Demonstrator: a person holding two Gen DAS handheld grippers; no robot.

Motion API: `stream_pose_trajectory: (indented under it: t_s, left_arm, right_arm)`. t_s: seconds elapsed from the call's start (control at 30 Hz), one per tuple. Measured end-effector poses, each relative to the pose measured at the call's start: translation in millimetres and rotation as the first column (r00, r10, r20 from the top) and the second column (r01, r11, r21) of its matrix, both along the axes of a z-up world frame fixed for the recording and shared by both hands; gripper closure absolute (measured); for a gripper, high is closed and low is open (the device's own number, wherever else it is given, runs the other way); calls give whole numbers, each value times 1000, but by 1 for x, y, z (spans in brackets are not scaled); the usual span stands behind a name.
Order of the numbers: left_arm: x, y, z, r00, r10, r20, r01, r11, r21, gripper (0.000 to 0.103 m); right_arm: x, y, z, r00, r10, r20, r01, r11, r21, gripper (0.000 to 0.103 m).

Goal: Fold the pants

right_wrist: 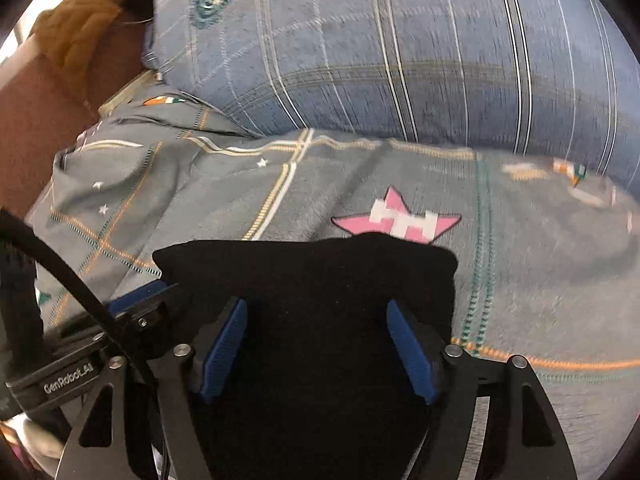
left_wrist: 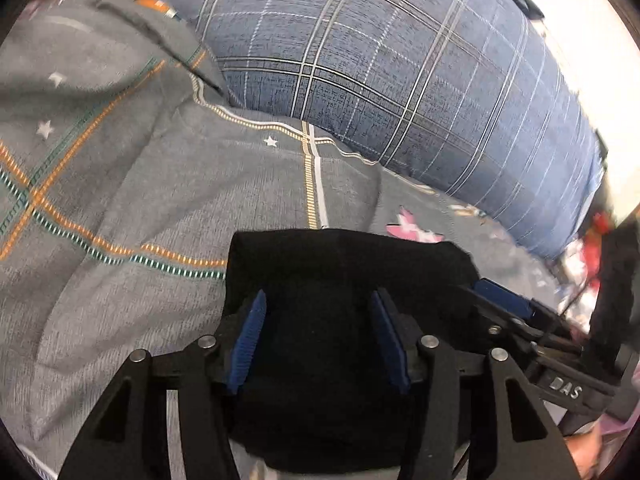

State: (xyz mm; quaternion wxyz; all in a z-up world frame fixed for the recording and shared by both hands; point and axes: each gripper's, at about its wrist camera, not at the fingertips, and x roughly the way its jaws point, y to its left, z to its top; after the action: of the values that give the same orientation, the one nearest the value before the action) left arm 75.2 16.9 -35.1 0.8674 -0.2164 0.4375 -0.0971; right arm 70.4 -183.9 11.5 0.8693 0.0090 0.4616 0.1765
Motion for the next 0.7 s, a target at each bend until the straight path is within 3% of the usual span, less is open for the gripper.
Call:
stream_pose_trajectory:
  t_s: [0.07, 0.17, 0.37, 0.5, 0.57, 0.6, 0.67, 0.7]
  left_arm:
    - [-8, 10, 8, 1000, 14, 9, -14, 999, -32, 50]
    - [-20, 8, 9, 1000, 24, 6, -25, 999, 48, 49]
    - [-22, -1, -7, 999, 27, -28, -24, 995, 100, 39]
    - [-33, -6, 18, 999, 27, 22, -30, 989, 148, 39]
    - [-51, -15, 41, 994, 51, 101, -76, 962, 262, 37]
    - [-61, -21, 52, 987, 71, 147, -116, 936, 332, 36]
    - [-89, -35, 77, 958, 105, 268, -225, 855, 468, 14]
    - [-98, -35, 84, 946, 110, 305, -255, 834, 490, 7]
  right_arm:
    - [-13, -7, 18, 998, -10, 55, 8, 999, 34, 26]
    - [-42, -15, 34, 993, -33, 116, 31, 999, 15, 26]
    - [-62, -12, -9, 998, -38, 41, 40, 997, -70, 18]
    - [-62, -28, 9, 996, -69, 52, 66, 997, 51, 18]
    - [-71, -35, 25, 991, -92, 98, 84, 993, 77, 18]
    - [-78, -40, 32, 986, -108, 124, 99, 992, 81, 18]
    - [-94, -47, 40, 979, -136, 155, 122, 988, 98, 18]
    - [-102, -50, 42, 975, -147, 165, 130, 986, 105, 18]
